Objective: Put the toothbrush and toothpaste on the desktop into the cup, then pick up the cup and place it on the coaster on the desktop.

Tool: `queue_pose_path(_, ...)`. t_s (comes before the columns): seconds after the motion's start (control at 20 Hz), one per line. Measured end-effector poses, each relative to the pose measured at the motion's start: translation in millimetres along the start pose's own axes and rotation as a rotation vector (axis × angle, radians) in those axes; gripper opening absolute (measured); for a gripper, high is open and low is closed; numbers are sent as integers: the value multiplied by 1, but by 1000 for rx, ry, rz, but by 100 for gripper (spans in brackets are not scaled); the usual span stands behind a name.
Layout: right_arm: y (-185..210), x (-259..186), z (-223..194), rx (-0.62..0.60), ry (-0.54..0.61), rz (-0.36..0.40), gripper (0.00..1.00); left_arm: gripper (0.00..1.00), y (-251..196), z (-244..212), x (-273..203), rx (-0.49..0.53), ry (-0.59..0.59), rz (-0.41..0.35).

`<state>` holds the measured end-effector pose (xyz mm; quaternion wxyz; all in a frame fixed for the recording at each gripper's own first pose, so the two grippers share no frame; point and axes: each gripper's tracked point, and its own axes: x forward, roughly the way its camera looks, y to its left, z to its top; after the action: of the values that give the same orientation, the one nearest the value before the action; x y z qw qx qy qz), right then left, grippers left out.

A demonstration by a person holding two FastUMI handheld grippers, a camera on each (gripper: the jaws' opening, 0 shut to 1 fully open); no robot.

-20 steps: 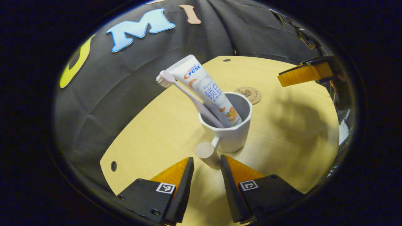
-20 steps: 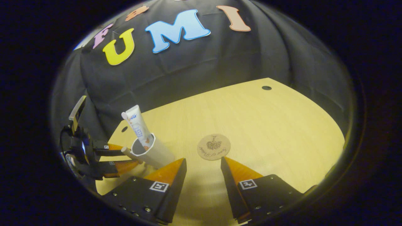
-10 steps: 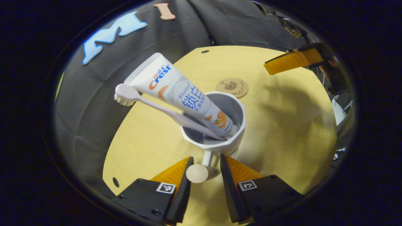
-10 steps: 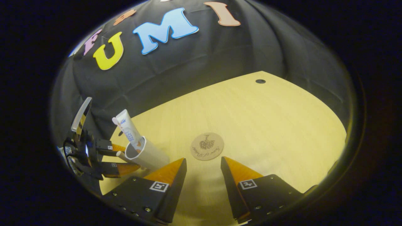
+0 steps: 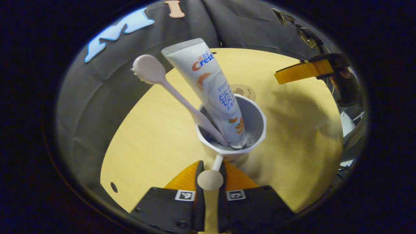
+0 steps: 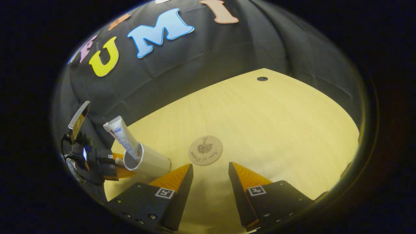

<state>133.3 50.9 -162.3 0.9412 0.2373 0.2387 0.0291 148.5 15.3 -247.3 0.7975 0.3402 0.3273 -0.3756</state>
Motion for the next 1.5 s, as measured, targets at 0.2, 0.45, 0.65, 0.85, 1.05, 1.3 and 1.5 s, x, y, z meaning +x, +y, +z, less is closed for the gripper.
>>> queue_pose_path(0.2,-6,0,-2,6,9,-3,66,23,5,10,-1,-4,-16,14)
queue_pose_path(0.45,-17,-3,1,12,5,-11,66,17,5,22,-7,-15,-42,14)
queue_pose_path(0.65,-27,-5,2,27,6,-17,66,17,8,41,-4,-16,-63,9)
queue_pose_path(0.85,-38,-8,8,40,0,-26,66,17,6,69,2,3,-82,0)
queue_pose_path(1.05,-56,-13,15,59,-10,-41,66,17,-6,99,16,24,-89,-19)
queue_pose_path(1.3,-82,-20,21,87,-17,-64,66,17,-22,129,33,41,-93,-43)
queue_pose_path(1.5,-97,-24,26,105,-19,-74,66,17,-26,136,41,37,-84,-50)
